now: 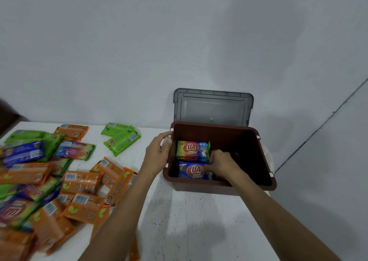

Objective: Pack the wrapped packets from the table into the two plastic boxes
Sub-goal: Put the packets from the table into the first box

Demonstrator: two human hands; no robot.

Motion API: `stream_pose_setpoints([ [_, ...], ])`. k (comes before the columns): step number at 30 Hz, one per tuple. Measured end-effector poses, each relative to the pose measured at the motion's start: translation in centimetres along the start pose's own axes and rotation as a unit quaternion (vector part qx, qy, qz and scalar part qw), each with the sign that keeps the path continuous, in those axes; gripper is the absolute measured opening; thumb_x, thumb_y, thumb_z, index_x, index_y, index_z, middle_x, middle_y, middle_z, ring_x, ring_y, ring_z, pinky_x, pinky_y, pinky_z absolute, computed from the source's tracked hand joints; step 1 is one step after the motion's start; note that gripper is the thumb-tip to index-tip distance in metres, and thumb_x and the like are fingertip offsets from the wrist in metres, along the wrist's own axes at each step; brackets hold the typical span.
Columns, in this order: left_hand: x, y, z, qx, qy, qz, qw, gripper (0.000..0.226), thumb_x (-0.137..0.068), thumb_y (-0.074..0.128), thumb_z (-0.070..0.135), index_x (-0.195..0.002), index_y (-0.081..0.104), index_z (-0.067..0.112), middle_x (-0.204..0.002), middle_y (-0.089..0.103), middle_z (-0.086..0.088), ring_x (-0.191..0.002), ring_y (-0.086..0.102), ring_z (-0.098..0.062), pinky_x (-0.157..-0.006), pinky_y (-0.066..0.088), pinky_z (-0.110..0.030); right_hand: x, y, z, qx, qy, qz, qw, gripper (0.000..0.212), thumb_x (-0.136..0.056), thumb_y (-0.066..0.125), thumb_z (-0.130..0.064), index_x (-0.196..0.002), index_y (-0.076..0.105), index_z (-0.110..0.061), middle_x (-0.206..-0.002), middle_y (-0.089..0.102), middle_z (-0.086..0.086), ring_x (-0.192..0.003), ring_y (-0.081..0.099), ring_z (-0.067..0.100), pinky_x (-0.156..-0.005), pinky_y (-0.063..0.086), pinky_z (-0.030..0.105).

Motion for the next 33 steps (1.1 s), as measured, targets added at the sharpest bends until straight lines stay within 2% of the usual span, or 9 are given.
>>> stream_pose_setpoints([
  [3,-0.1,0.0,-0.1,0.004,-0.005,-0.002,1.000,0.031,-0.100,0.044,0.035,-0.129,0.054,0.029,-0.128,0.058,0.003,-0.104,0.062,-0.018,-0.079,0.059,-0.039,0.0,-0.1,0.0,0.016,-0.003,0.007,1.000,0.053,-0.079,0.080,-0.032,-0.122,0.057,-0.013,-0.126,0.062,0.008,-0.110,0.063,0.020,-0.089,0.056,0.036],
  [7,0.2,-0.7,0.3,0.025,-0.007,-0.042,0.999,0.031,-0.100,0.045,0.032,-0.130,0.053,0.028,-0.123,0.060,0.003,-0.093,0.065,-0.014,-0.060,0.055,-0.018,0.3,-0.2,-0.3,0.060,-0.009,0.035,0.998,0.052,-0.083,0.075,-0.039,-0.124,0.054,-0.015,-0.122,0.065,0.006,-0.104,0.066,0.017,-0.081,0.058,0.032],
  [9,0.4,-1.6,0.0,0.000,0.004,-0.081,0.997,0.032,-0.100,0.048,0.030,-0.131,0.054,0.028,-0.123,0.058,0.008,-0.093,0.064,-0.009,-0.066,0.050,-0.013,0.6,-0.5,-1.2,0.071,-0.016,0.058,0.996,0.050,-0.087,0.069,-0.043,-0.125,0.053,-0.014,-0.119,0.065,0.006,-0.096,0.066,0.016,-0.073,0.057,0.028],
  [12,1.2,-4.0,-1.5,-0.021,0.005,-0.102,0.995,0.029,-0.097,0.055,0.029,-0.125,0.058,0.033,-0.122,0.061,0.010,-0.101,0.062,-0.006,-0.086,0.050,-0.023,1.5,-1.2,-3.7,0.101,-0.053,0.090,0.989,0.040,-0.092,0.062,-0.045,-0.116,0.053,-0.014,-0.104,0.063,0.004,-0.084,0.064,0.015,-0.065,0.051,0.026],
  [15,2.2,-7.0,-3.4,-0.008,-0.005,-0.079,0.997,0.024,-0.097,0.055,0.027,-0.117,0.057,0.041,-0.114,0.065,0.010,-0.096,0.065,-0.007,-0.082,0.051,-0.021,2.1,-1.6,-6.7,0.114,-0.118,0.140,0.977,0.027,-0.093,0.059,-0.046,-0.101,0.054,-0.021,-0.091,0.063,-0.002,-0.075,0.059,0.013,-0.062,0.048,0.028],
  [19,3.0,-12.1,-5.4,-0.028,-0.018,-0.028,0.999,0.024,-0.098,0.053,0.027,-0.121,0.059,0.033,-0.114,0.065,0.007,-0.096,0.064,-0.005,-0.072,0.051,-0.018,2.9,-1.1,-10.8,0.102,-0.176,0.194,0.960,0.025,-0.095,0.055,-0.044,-0.099,0.056,-0.020,-0.086,0.065,-0.002,-0.072,0.058,0.013,-0.058,0.040,0.027],
  [23,4.0,-17.3,-7.6,-0.077,-0.023,0.017,0.997,0.025,-0.098,0.053,0.023,-0.122,0.061,0.024,-0.115,0.064,0.007,-0.099,0.061,-0.006,-0.076,0.046,-0.014,3.1,1.5,-14.9,0.069,-0.226,0.190,0.953,0.027,-0.095,0.056,-0.042,-0.104,0.060,-0.016,-0.091,0.067,-0.001,-0.084,0.062,0.019,-0.070,0.048,0.032],
  [27,4.6,-21.8,-10.0,-0.151,-0.020,0.064,0.986,0.028,-0.096,0.054,0.020,-0.123,0.062,0.020,-0.120,0.062,0.006,-0.108,0.058,-0.011,-0.082,0.044,-0.023,2.2,5.5,-18.5,0.070,-0.259,0.152,0.951,0.028,-0.093,0.058,-0.043,-0.106,0.061,-0.017,-0.098,0.067,0.001,-0.088,0.062,0.021,-0.072,0.047,0.032],
  [33,5.4,-27.8,-14.8,-0.347,-0.024,0.130,0.929,0.033,-0.090,0.051,0.030,-0.116,0.067,0.016,-0.124,0.059,-0.010,-0.115,0.055,-0.029,-0.094,0.047,-0.047,-0.1,11.9,-23.8,0.080,-0.285,0.077,0.952,0.034,-0.095,0.057,-0.043,-0.111,0.062,-0.014,-0.103,0.067,0.006,-0.096,0.061,0.025,-0.073,0.047,0.034],
])
Point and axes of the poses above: each hand's wrist, its own x-axis away from the middle knuckle, its own y-axis out of the palm, z = x × y, the point moved 3 cm from there along -x, towards the middle knuckle
